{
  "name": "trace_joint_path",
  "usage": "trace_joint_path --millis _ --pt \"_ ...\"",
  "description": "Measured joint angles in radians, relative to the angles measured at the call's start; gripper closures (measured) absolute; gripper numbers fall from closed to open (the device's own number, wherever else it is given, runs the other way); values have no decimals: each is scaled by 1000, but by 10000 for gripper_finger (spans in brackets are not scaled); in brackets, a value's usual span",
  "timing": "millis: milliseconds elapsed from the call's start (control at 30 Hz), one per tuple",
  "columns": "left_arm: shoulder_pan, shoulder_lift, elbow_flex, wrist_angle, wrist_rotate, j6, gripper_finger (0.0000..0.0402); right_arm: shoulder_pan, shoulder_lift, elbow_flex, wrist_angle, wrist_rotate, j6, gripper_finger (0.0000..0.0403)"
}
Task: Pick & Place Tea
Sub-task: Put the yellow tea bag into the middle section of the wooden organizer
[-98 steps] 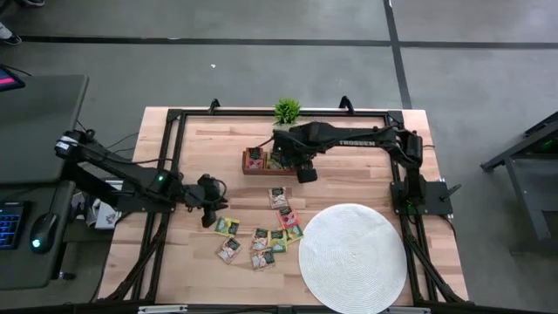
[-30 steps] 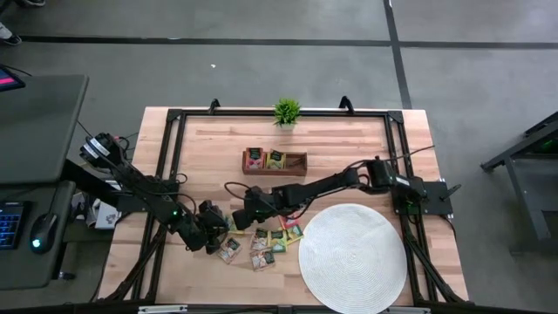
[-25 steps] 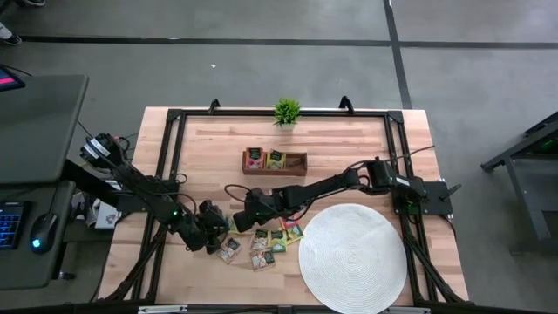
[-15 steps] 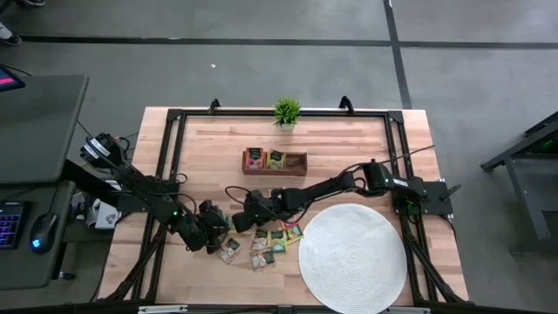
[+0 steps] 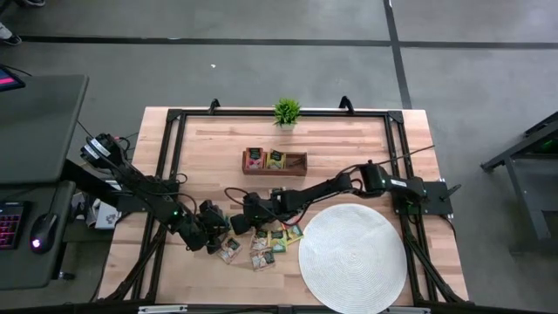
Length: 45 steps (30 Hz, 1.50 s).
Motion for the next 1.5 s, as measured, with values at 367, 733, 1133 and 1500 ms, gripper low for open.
trace_joint_path --millis 367,733,1133,1500 --pt "0 0 0 2 0 0 316 -3 1 -1 -12 -46 -157 393" --pt "0 -145 -3 -73 6 76 316 -2 0 1 -85 -93 -273 402" --pt "-1 -460 -2 -362 -183 76 316 -33 -211 -1 -383 -81 -592 402" --pt "0 -466 0 -304 -319 -3 316 -183 -511 0 -698 -81 -990 403"
